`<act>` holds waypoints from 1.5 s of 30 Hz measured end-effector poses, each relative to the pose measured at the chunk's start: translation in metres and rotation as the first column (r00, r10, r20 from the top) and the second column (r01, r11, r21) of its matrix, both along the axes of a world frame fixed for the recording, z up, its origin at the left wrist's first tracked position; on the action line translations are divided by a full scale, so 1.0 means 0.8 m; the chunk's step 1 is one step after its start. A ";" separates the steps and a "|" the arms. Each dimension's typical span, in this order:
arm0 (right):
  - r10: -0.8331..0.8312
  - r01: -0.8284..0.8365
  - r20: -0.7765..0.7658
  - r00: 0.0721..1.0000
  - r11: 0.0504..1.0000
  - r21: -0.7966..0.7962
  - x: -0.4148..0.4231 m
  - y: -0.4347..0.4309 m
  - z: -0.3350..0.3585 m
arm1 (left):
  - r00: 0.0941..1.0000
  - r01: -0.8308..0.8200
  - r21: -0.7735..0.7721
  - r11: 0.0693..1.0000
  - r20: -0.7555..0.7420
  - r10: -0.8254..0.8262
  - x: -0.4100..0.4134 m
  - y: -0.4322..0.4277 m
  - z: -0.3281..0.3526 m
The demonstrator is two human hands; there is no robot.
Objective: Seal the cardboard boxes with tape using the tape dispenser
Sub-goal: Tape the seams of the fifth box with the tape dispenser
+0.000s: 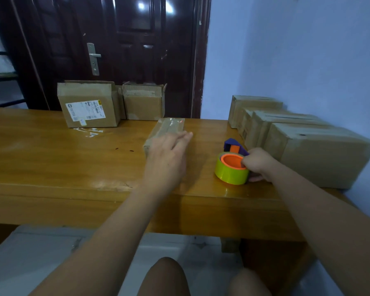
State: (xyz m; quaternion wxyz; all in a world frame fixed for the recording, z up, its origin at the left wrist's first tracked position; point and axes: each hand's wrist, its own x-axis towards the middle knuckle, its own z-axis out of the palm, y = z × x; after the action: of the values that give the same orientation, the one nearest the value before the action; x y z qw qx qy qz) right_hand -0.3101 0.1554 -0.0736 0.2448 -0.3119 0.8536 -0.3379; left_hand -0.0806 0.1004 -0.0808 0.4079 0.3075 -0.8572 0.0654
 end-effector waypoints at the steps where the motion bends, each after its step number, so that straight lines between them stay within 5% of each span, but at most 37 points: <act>1: 0.000 0.000 0.001 1.000 1.000 -0.018 -0.001 0.002 -0.001 | 0.991 0.097 0.093 0.991 -0.100 -0.087 -0.011 0.017 -0.003; 3: -0.007 0.008 0.015 1.000 0.998 -0.058 -0.003 0.005 -0.005 | 0.961 0.241 0.423 0.873 -0.227 -0.155 -0.038 0.041 -0.019; 6: -0.030 0.033 0.030 0.999 0.992 -0.120 -0.003 0.010 -0.012 | 0.889 0.386 0.755 0.530 -0.458 0.005 -0.079 0.049 -0.042; 8: -0.040 0.044 0.030 0.999 0.986 -0.160 -0.001 0.013 -0.015 | 0.773 0.534 0.794 0.291 -0.598 0.213 -0.096 0.051 -0.043; 11: -0.044 0.042 -0.005 0.999 0.976 -0.216 0.002 0.018 -0.022 | 0.661 0.649 0.749 0.137 -0.643 0.386 -0.115 0.052 -0.041; 19: -0.082 -0.089 -0.377 0.923 0.905 -0.415 0.024 0.038 -0.039 | 0.545 0.687 0.714 0.136 -0.631 0.552 -0.129 0.040 -0.032; 26: -0.170 -0.151 -0.424 0.890 0.768 -0.623 0.047 0.045 -0.040 | 0.540 0.684 0.720 0.118 -0.609 0.581 -0.122 0.034 -0.031; 30: -0.026 -0.289 -0.429 0.903 0.703 -0.650 0.047 0.057 -0.049 | 0.476 0.748 0.659 0.080 -0.617 0.627 -0.114 0.033 -0.032; 35: 0.255 -0.435 -0.366 0.895 0.680 -0.591 0.036 0.078 -0.043 | 0.534 0.733 0.680 0.031 -0.602 0.594 -0.098 0.035 -0.035; 38: 0.364 -0.535 -0.400 0.841 0.672 -0.513 0.031 0.088 -0.035 | 0.626 0.617 0.774 0.141 -0.591 0.508 -0.092 0.038 -0.033; 41: 0.293 -0.579 -0.566 0.771 0.693 -0.430 0.035 0.095 -0.028 | 0.696 0.521 0.798 0.303 -0.602 0.391 -0.086 0.043 -0.025; 45: 0.162 -0.641 -0.778 0.606 0.679 -0.358 0.036 0.099 -0.027 | 0.771 0.451 0.798 0.399 -0.574 0.275 -0.077 0.050 -0.005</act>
State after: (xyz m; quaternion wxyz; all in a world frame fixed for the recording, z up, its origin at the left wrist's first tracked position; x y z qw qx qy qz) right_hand -0.2814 0.2350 -0.0954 -0.1327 -0.6704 0.6225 -0.3814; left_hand -0.1423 0.1400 -0.0844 0.4346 0.4309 -0.5749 -0.5431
